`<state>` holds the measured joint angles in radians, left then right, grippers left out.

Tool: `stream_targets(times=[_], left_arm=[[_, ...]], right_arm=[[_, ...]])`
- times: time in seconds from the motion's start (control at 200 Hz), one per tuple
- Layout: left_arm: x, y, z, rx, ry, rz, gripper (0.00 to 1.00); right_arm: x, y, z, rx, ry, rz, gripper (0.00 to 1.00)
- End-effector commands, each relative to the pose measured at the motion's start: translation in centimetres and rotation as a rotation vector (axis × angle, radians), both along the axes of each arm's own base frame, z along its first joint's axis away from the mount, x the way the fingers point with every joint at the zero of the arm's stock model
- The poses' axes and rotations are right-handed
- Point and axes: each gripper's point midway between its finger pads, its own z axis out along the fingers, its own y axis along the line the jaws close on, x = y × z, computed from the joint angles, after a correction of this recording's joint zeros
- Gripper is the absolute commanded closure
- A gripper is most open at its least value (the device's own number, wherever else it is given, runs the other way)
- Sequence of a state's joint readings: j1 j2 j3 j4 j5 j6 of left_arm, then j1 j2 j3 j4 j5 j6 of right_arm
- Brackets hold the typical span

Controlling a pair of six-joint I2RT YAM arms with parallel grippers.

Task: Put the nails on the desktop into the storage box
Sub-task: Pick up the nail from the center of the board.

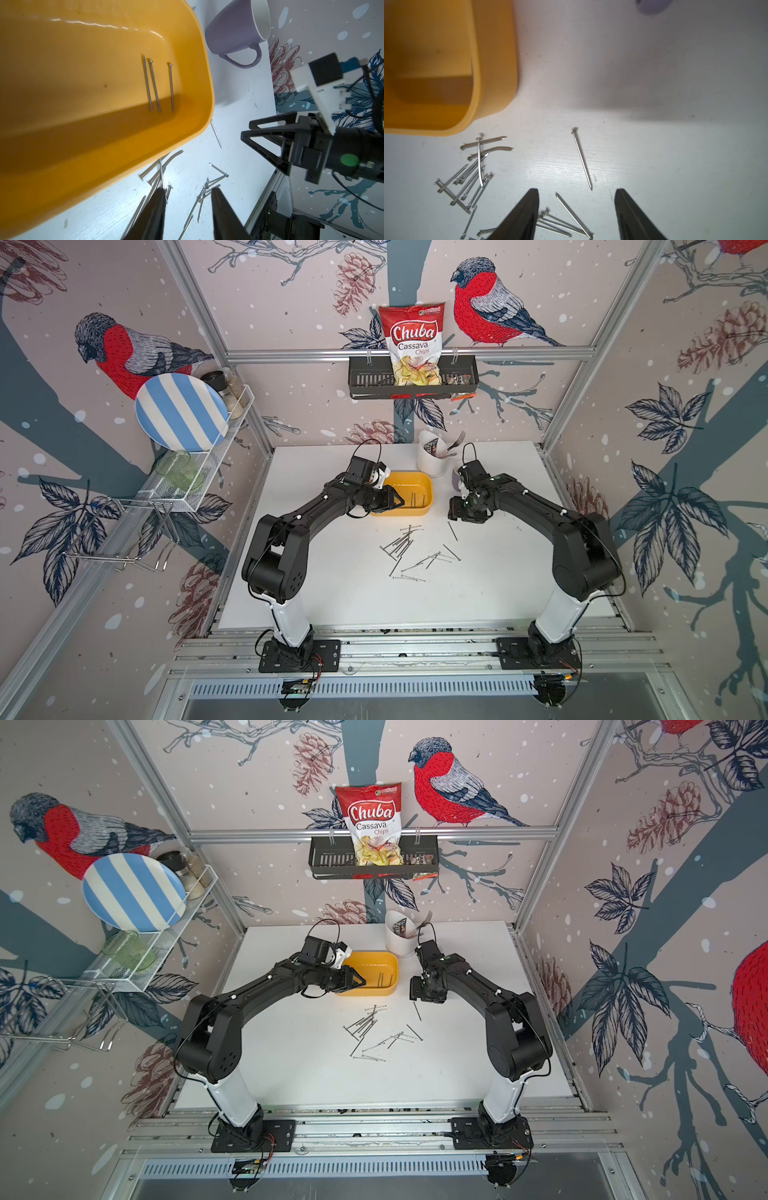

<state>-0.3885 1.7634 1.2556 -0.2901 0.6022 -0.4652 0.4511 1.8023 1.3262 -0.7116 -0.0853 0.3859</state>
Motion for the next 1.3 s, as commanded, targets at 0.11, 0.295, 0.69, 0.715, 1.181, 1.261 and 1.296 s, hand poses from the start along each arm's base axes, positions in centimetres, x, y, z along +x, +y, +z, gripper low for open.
stream_targets(times=[0.11,0.295,0.69,0.715,1.181,1.261,1.296], left_arm=[[-0.6,1.3,2.2,-0.022,-0.061,0.085,0.59],[-2.2,2.8,2.3,-0.046,-0.067,0.182,0.58],[-1.9,2.2,0.5,-0.023,-0.041,0.152,0.58],[-1.9,2.2,0.4,-0.017,-0.042,0.149,0.58],[-1.1,1.0,-0.5,-0.02,-0.01,0.079,0.58],[-0.8,0.9,-0.4,-0.025,-0.012,0.077,0.58],[-0.6,0.8,-0.2,-0.027,-0.015,0.076,0.58]], right_arm=[[-0.3,-0.3,-2.5,-0.07,0.026,0.133,0.46],[-1.1,-0.4,-4.4,-0.087,0.066,0.19,0.51],[-1.9,1.2,-6.7,-0.153,0.102,0.253,0.55],[-2.0,1.2,-6.9,-0.167,0.106,0.26,0.56],[-3.4,0.7,-8.8,-0.24,0.172,0.265,0.84],[-3.5,0.6,-8.8,-0.235,0.177,0.261,1.0],[-3.3,0.6,-8.7,-0.227,0.175,0.256,1.0]])
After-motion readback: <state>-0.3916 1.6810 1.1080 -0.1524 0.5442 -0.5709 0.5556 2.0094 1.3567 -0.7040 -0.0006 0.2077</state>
